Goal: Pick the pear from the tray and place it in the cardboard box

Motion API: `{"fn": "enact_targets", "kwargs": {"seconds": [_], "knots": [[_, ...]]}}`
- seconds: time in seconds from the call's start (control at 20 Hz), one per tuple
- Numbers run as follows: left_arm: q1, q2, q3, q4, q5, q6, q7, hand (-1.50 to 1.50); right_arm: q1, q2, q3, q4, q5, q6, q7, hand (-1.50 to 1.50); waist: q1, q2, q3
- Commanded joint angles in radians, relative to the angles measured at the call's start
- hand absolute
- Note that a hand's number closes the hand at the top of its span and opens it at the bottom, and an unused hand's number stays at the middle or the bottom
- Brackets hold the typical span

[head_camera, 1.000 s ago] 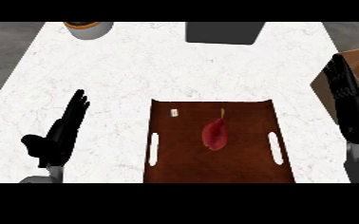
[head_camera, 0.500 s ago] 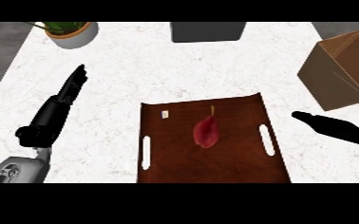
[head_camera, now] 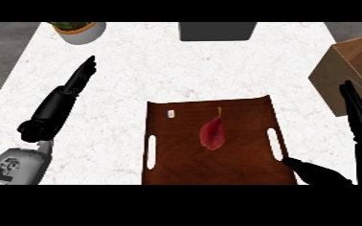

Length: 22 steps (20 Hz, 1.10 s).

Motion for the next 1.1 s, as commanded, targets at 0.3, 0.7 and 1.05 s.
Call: {"fn": "enact_targets", "kwargs": {"seconds": [0.3,0.7,1.05], "knots": [[-0.062,-0.018,-0.009,0.009,-0.007,-0.03,0.019,0.0,-0.209,-0.064,0.209,-0.114,0.097,0.514,0.495,-1.5,0.049,0.012,-0.002],[-0.088,-0.011,0.001,-0.009,-0.008,-0.048,0.05,0.0,-0.515,0.192,0.363,0.064,0.074,0.794,0.845,-1.5,0.065,0.011,-0.001],[-0.08,-0.024,0.012,0.016,-0.02,-0.042,0.036,0.0,-0.587,0.393,0.44,0.214,0.082,0.825,0.975,-1.5,0.036,0.005,0.0]]}}
